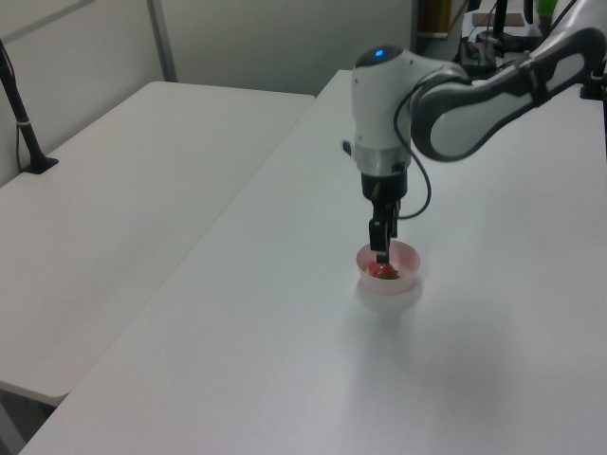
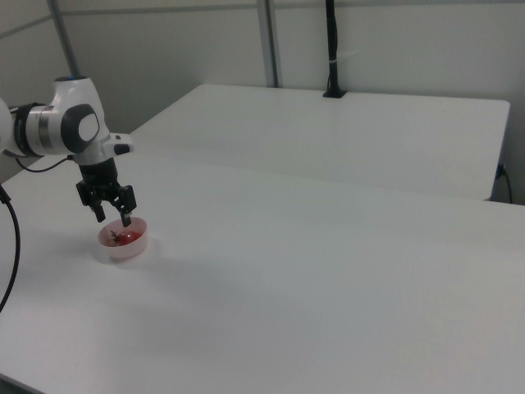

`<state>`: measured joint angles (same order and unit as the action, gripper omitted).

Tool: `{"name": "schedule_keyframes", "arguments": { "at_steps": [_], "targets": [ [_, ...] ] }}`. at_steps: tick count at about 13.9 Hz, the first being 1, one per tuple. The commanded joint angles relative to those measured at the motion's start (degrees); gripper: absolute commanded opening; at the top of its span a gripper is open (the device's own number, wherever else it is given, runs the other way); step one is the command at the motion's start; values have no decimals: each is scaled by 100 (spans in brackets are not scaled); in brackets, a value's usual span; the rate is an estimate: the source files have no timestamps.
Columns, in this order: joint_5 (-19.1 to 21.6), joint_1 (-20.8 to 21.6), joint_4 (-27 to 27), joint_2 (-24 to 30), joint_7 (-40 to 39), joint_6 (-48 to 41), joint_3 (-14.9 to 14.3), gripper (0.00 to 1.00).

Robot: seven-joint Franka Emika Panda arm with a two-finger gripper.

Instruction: Pick up strawberry from bowl

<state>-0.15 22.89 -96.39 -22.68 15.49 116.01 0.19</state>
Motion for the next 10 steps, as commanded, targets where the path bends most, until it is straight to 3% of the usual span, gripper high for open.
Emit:
{"name": "schedule_keyframes", "arguments": {
  "at_steps": [1, 10],
  "targets": [
    [-143, 128, 59, -184, 218, 158, -54, 79],
    [-160, 40, 24, -387, 138, 273, -124, 75]
  ]
}}
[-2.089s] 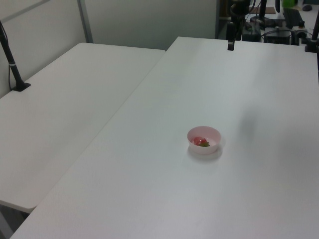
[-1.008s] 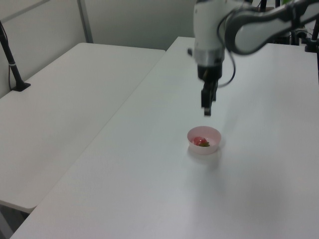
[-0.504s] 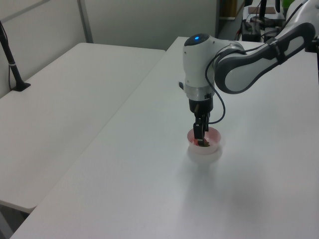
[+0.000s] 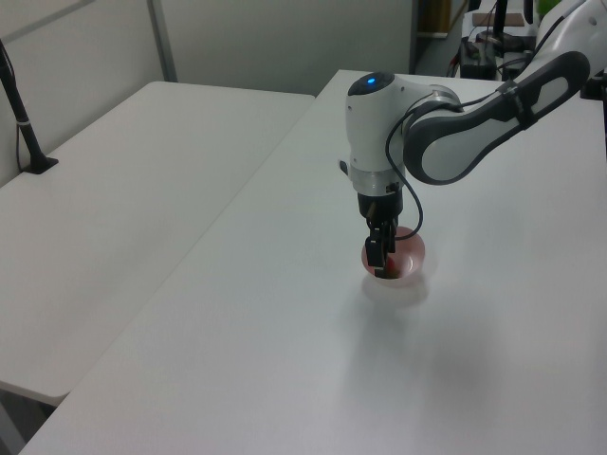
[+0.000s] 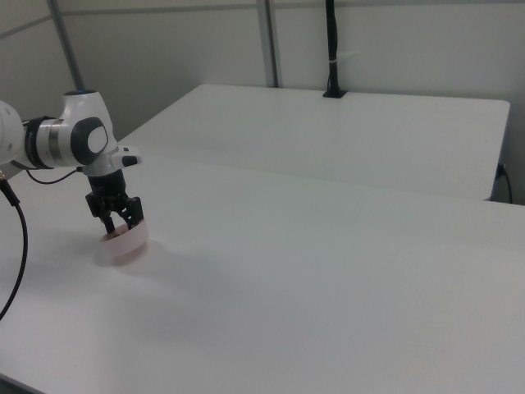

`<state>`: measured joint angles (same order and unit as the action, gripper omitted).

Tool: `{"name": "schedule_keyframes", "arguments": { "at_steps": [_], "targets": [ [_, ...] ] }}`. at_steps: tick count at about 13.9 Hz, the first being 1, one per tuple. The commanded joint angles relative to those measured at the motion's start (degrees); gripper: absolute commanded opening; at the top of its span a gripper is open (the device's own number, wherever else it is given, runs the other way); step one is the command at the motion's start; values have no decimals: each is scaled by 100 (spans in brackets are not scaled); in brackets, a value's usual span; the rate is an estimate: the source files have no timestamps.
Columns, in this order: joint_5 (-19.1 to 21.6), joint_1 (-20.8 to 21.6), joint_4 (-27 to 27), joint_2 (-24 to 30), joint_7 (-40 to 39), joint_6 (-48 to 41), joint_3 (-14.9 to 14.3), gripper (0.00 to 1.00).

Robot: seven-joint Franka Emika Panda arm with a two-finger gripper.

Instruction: Pick up strawberry from bowl

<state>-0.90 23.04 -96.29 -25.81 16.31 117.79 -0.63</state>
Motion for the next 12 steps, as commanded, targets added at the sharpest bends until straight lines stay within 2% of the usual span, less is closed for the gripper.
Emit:
{"name": "schedule_keyframes", "arguments": {
  "at_steps": [1, 4, 8, 12],
  "targets": [
    [-77, 25, 31, -65, 56, 95, -51, 75],
    [-59, 52, 48, 119, 65, 42, -156, 80],
    [-59, 43, 40, 287, 56, -133, -200, 80],
    [2, 34, 5, 489, -427, -704, -376, 81]
  ]
}}
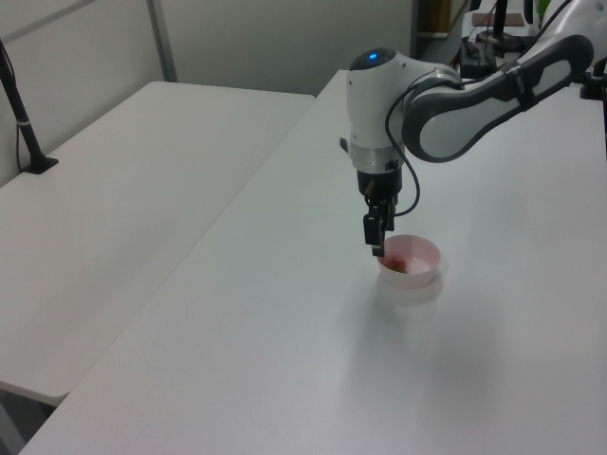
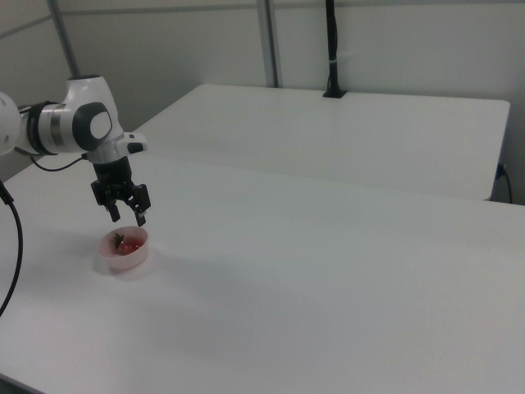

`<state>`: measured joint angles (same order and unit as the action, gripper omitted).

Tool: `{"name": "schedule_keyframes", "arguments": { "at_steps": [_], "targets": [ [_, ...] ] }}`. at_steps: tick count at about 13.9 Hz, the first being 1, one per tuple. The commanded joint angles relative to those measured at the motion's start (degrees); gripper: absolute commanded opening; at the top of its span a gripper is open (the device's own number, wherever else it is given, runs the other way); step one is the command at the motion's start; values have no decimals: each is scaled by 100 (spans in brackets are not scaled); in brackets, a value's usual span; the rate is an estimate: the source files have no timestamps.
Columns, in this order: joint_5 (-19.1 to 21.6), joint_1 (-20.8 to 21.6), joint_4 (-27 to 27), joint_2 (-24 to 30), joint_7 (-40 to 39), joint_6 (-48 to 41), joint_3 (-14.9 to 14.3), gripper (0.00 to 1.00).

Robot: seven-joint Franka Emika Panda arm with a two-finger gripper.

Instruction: Pick up strawberry from bowl

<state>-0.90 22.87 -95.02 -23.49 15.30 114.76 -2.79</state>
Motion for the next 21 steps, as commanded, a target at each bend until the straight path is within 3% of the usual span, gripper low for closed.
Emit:
{"name": "schedule_keyframes", "arguments": {
  "at_steps": [1, 12, 16, 18, 21],
  "targets": [
    [2, 59, -287, 257, -352, -437, -161, 81],
    [73, 68, -702, -112, -27, 529, -117, 80],
    [64, 103, -685, -121, -27, 547, -108, 70],
    [64, 121, -597, -51, -18, 486, -91, 78],
    [55, 112, -535, 151, -70, 416, -91, 79]
  ]
}}
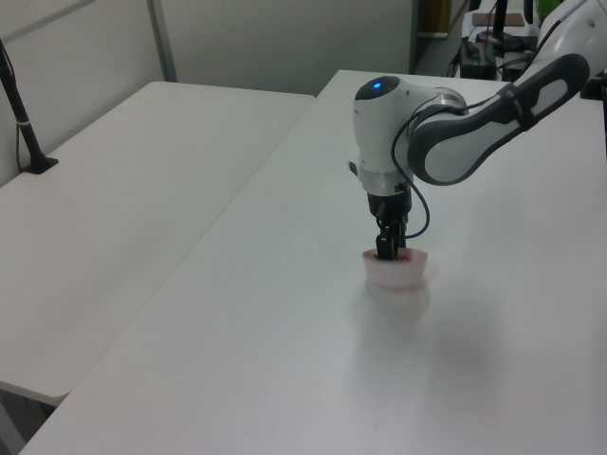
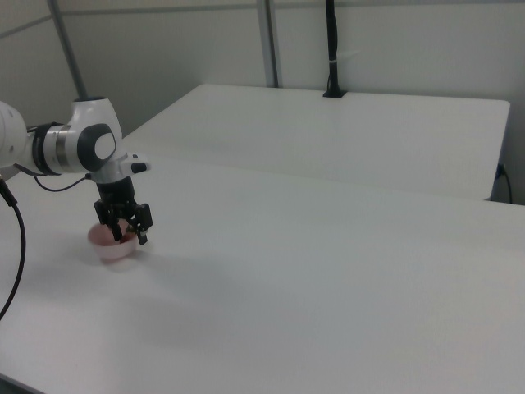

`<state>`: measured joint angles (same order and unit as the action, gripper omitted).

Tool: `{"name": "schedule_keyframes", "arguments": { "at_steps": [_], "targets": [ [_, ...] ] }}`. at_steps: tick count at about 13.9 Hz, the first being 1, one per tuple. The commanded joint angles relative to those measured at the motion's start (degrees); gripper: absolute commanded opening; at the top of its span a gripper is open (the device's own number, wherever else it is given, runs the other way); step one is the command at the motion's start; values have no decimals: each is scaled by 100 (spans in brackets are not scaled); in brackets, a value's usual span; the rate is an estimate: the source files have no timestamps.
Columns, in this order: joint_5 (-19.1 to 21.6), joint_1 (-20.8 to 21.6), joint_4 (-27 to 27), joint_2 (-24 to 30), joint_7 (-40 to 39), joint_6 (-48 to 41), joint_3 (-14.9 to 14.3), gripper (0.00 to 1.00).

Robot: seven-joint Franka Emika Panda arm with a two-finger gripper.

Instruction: Pick up strawberry from bowl

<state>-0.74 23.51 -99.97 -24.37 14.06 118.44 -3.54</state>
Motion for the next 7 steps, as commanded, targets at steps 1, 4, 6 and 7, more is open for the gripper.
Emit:
{"name": "schedule_keyframes", "arguments": {
  "at_steps": [1, 4, 6, 7],
  "targets": [
    [30, 40, -23, 249, 44, 13, -15, 79],
    [4, 57, 47, 257, 44, -92, -15, 79],
    [4, 57, 56, 266, 44, -172, 3, 79],
    [-5, 66, 65, 284, 44, -198, 20, 79]
  ]
}}
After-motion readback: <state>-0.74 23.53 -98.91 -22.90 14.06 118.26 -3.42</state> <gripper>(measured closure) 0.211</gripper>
